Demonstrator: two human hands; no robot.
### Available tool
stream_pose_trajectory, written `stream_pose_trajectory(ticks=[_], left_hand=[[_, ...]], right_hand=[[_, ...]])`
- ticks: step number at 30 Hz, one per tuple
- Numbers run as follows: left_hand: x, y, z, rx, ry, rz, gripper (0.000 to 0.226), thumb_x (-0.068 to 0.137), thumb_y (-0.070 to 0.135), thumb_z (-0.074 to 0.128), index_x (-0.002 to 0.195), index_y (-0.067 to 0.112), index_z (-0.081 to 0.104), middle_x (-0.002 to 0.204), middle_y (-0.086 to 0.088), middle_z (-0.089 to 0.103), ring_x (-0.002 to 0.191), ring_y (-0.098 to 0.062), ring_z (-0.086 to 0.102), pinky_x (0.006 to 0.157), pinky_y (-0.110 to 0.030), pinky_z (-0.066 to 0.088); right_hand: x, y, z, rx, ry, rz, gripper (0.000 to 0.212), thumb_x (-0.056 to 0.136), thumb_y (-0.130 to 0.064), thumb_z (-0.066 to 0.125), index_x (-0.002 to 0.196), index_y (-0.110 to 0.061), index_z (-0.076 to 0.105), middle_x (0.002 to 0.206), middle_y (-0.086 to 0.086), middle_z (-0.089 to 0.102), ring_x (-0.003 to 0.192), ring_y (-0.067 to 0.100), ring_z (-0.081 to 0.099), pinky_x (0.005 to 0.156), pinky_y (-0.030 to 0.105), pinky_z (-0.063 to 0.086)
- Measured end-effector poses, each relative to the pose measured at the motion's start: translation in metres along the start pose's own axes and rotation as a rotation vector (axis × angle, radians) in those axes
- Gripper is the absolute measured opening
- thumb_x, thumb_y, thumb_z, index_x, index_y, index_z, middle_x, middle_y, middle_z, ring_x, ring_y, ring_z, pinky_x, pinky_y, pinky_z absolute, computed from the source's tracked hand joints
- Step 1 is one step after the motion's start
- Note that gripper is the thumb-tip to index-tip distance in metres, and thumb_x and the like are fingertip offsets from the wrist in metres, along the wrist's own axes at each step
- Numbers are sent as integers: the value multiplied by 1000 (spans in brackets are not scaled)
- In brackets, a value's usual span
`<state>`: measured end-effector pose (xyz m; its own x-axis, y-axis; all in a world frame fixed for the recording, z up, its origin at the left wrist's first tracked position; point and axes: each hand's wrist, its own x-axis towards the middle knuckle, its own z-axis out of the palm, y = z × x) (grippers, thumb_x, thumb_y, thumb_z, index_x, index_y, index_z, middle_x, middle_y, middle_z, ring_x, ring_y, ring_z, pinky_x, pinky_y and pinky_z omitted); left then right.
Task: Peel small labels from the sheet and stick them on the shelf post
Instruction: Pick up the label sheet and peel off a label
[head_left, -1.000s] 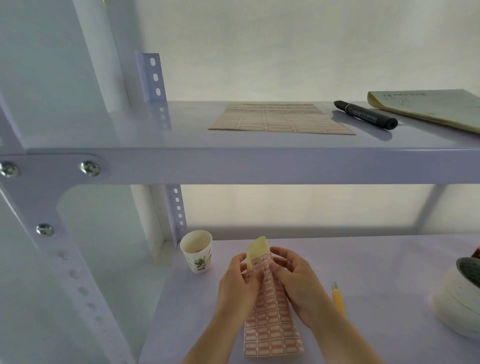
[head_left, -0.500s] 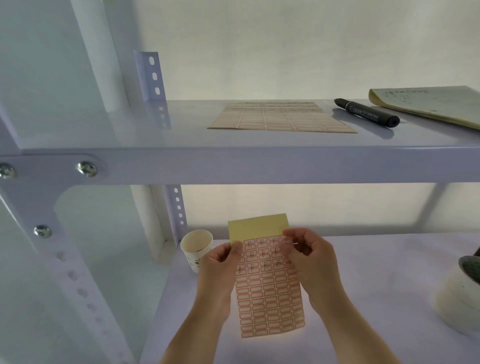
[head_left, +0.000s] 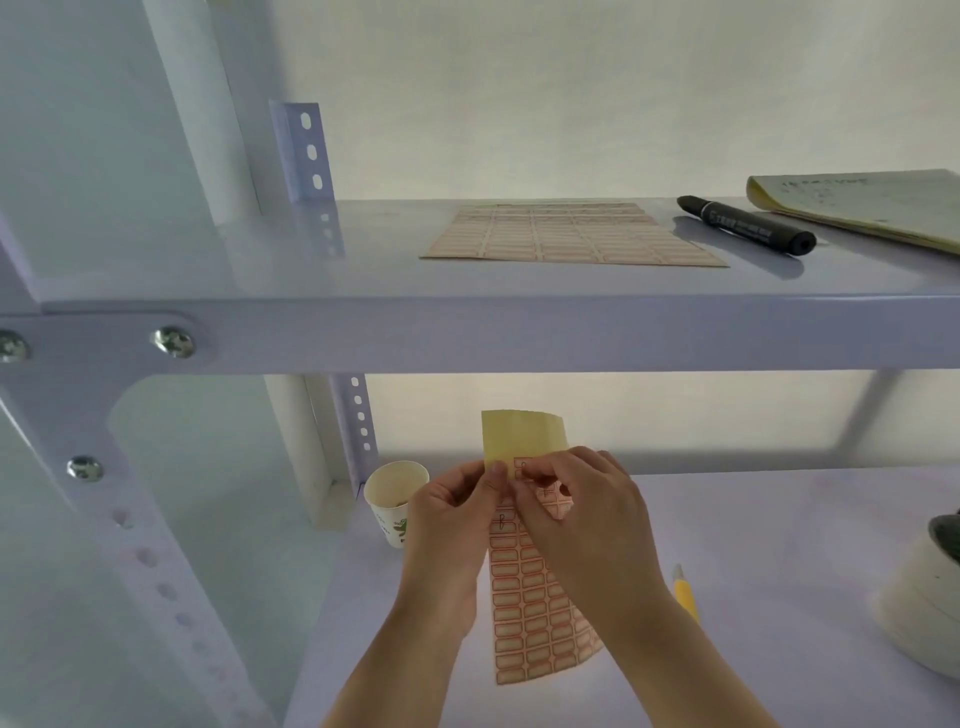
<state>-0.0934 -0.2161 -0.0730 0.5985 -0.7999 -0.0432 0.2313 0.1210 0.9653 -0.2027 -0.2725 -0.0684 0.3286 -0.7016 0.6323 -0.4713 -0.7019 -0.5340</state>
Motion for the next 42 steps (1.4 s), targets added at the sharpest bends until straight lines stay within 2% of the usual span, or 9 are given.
stream_pose_trajectory(ticks=[2,6,11,17,25,29,34,38,42], left_hand=[[0,0,1,-12,-20,-6,20,96,18,62,94,11,81,93,-15,81,86,-31,75,84,-45,61],[2,-3,1,-3,-59,15,25,98,18,59,91,15,82,94,-16,80,88,-33,74,88,-48,57],[2,-8,2,24,-61,15,25,100,16,56,96,13,81,95,-16,80,86,-33,73,83,-44,59],[6,-12,1,86,-55,28,26,101,17,56,97,16,81,97,-15,80,98,-42,73,93,-55,58],[7,-15,4,100,-34,55,24,100,17,59,94,20,81,93,-9,81,92,-33,76,83,-43,62],[6,-16,5,55,-25,22,23,99,19,60,90,19,81,91,-14,79,84,-28,74,83,-44,61],[9,-22,6,40,27,-49,21,98,21,61,89,16,80,80,-6,79,76,-22,74,78,-40,62],[14,-31,5,93,75,-82,18,97,20,63,89,14,78,76,-2,80,72,-18,75,72,-34,61],[19,-42,1,182,98,-111,18,97,19,64,86,16,78,76,-1,81,75,-19,78,76,-37,63]], right_hand=[[0,-1,0,21,-3,42,25,85,-47,61,85,-25,73,82,-13,72,80,10,63,69,26,54],[0,-1,0,-4,-5,81,12,83,-39,69,82,-27,72,81,-16,72,79,9,63,70,25,53],[1,-2,-1,-1,-53,150,10,84,-35,70,79,-27,72,78,-16,71,73,5,60,67,20,49],[5,-3,-7,87,-132,253,12,86,-35,68,77,-30,74,69,-22,69,67,-3,63,64,14,48],[9,-5,-10,107,-133,295,14,85,-36,67,74,-29,73,65,-19,68,64,0,64,61,16,50],[10,-2,-11,150,-132,328,14,83,-33,68,70,-30,70,64,-17,68,63,2,64,60,16,50],[11,5,-11,180,-123,372,17,85,-31,68,69,-28,67,66,-13,71,64,6,68,63,23,57],[9,11,-10,180,-121,404,18,84,-33,68,68,-26,68,63,-11,71,63,8,68,62,27,58],[7,18,-9,190,-134,426,21,84,-32,68,65,-24,67,59,-8,68,58,9,64,59,25,55]])
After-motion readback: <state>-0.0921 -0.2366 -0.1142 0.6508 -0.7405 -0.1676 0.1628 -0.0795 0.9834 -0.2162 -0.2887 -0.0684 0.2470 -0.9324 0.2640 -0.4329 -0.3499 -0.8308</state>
